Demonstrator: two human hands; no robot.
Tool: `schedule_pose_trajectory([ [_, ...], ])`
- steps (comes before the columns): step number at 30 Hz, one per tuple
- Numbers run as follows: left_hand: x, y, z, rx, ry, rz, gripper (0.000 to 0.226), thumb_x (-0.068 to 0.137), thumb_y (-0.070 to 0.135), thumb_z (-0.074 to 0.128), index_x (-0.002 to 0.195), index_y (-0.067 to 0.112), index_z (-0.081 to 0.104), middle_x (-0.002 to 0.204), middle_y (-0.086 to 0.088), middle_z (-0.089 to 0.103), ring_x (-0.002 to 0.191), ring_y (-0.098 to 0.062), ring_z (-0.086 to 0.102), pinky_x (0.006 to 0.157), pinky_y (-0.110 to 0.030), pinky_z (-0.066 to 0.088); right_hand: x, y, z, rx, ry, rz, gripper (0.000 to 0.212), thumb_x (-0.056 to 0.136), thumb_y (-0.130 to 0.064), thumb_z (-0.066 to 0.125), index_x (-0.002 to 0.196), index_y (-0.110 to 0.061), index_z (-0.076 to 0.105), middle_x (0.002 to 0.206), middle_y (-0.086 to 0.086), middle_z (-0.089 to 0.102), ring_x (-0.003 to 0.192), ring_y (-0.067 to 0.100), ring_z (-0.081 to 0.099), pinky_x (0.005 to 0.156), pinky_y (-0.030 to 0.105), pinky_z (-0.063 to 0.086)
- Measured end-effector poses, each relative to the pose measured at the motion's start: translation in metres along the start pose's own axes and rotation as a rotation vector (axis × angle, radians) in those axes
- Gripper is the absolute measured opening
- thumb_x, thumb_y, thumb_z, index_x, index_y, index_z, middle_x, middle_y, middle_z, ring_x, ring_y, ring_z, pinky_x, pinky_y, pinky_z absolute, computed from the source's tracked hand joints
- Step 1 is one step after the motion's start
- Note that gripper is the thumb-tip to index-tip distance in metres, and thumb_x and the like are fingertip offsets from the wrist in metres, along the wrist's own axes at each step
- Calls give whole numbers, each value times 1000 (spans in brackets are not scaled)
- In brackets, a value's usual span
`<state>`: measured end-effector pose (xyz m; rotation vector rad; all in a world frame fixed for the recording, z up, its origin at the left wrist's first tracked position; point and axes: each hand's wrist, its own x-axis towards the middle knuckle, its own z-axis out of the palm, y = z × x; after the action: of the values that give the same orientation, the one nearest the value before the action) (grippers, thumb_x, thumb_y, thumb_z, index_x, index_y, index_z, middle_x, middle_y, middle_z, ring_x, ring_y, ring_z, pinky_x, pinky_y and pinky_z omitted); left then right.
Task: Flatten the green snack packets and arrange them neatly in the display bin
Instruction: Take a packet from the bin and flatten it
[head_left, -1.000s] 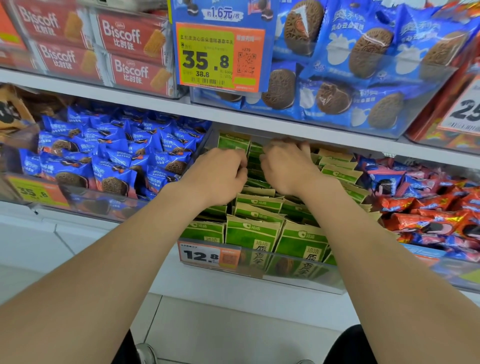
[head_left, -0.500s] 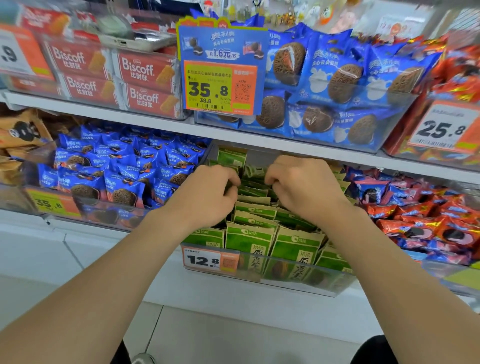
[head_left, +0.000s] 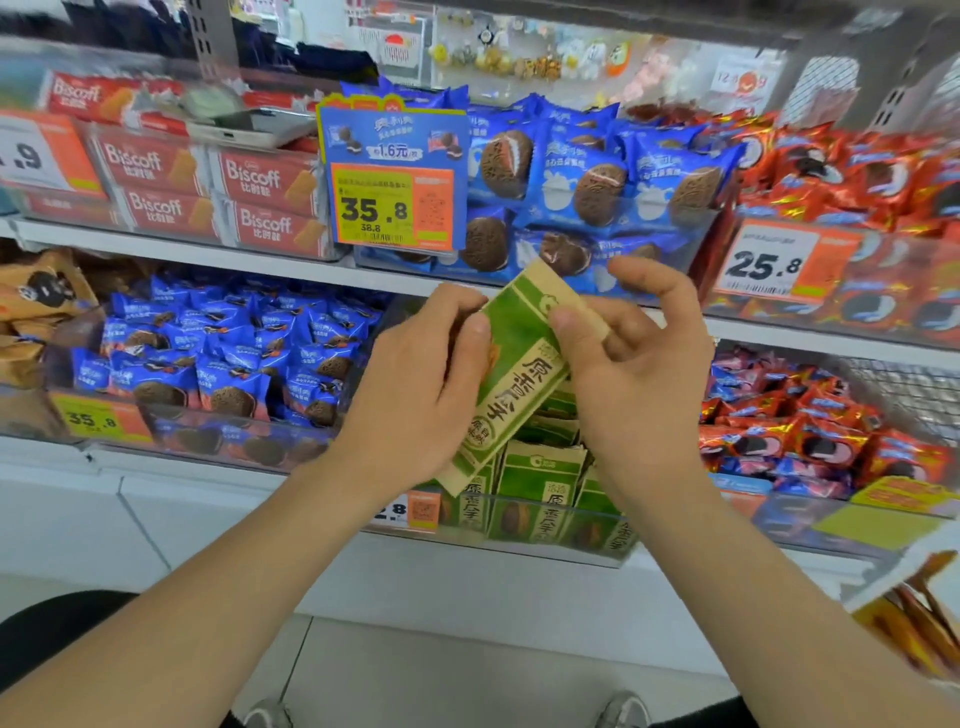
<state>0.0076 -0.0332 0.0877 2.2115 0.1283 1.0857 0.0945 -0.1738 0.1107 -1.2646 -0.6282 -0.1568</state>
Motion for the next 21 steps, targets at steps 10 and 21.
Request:
schedule_pose_trajectory([
  [10,-19,4,23,-150,-16,-209,19,110,8,44,121,23,45,103,4,66,80,-6,62,73,-25,47,-16,17,-19,-36,-51,414,23,104,-18,68,93,-1,80,90,17,80,85,30,79,70,37,65],
  [21,-17,22,35,-505,-30,-525,48,97,62,62,111,16,55,97,2,71,90,-5,71,87,-35,56,-20,16,0,311,-112,709,28,104,-26,67,114,-3,79,109,20,78,95,31,75,88,45,63],
])
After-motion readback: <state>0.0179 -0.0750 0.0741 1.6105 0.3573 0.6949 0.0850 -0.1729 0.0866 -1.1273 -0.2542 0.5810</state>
